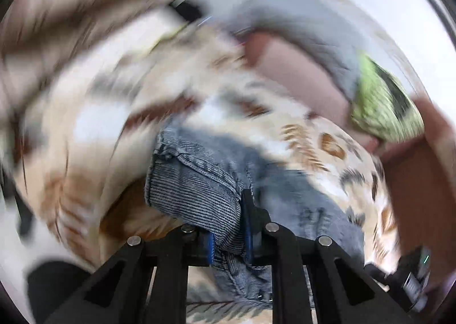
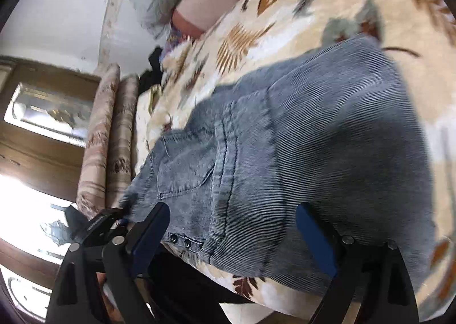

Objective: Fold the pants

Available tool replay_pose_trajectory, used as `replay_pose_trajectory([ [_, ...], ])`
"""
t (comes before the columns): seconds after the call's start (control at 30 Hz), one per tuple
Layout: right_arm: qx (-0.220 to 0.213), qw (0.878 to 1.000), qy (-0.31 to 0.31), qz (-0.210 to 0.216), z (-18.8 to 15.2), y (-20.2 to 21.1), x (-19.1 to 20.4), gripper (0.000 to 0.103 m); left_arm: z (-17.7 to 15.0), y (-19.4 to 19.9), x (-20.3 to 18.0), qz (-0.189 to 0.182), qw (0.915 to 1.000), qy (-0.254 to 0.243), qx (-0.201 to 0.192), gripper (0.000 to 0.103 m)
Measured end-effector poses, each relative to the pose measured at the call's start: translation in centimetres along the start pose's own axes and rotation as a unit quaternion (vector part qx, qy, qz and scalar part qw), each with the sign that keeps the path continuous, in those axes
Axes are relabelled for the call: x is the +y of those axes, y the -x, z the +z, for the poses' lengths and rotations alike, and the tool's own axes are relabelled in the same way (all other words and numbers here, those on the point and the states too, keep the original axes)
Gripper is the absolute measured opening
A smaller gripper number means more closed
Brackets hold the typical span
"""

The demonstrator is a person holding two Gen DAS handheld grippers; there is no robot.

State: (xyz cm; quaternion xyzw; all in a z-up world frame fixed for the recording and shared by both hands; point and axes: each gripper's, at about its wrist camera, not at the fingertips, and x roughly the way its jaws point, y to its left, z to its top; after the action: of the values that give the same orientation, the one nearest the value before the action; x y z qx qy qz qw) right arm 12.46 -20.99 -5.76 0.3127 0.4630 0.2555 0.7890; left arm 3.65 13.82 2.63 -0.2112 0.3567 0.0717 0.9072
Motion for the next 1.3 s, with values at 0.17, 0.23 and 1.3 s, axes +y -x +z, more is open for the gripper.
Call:
replay_pose_trajectory([
  [0.17, -0.078, 0.996, -0.037, 0.010, -0.1, 6.4, -3.5, 0.092, -1.8, 3.4, -12.2, -0.014, 0.9798, -0.192, -0.053, 0.016],
  [0.23, -0.102, 0.993, -0.055, 0.009, -0.4, 8.6, -5.0, 0.092, -4.1, 3.7, -17.0, -0.038, 0.9634, -0.259, -0.057, 0.014],
  [1.3, -0.044, 0.997, -0.034, -0.045, -1.9, 7.2, -1.7, 0.088, -7.4, -8.2, -13.4, 0.073, 0.9295, -0.350, 0.092, 0.090],
])
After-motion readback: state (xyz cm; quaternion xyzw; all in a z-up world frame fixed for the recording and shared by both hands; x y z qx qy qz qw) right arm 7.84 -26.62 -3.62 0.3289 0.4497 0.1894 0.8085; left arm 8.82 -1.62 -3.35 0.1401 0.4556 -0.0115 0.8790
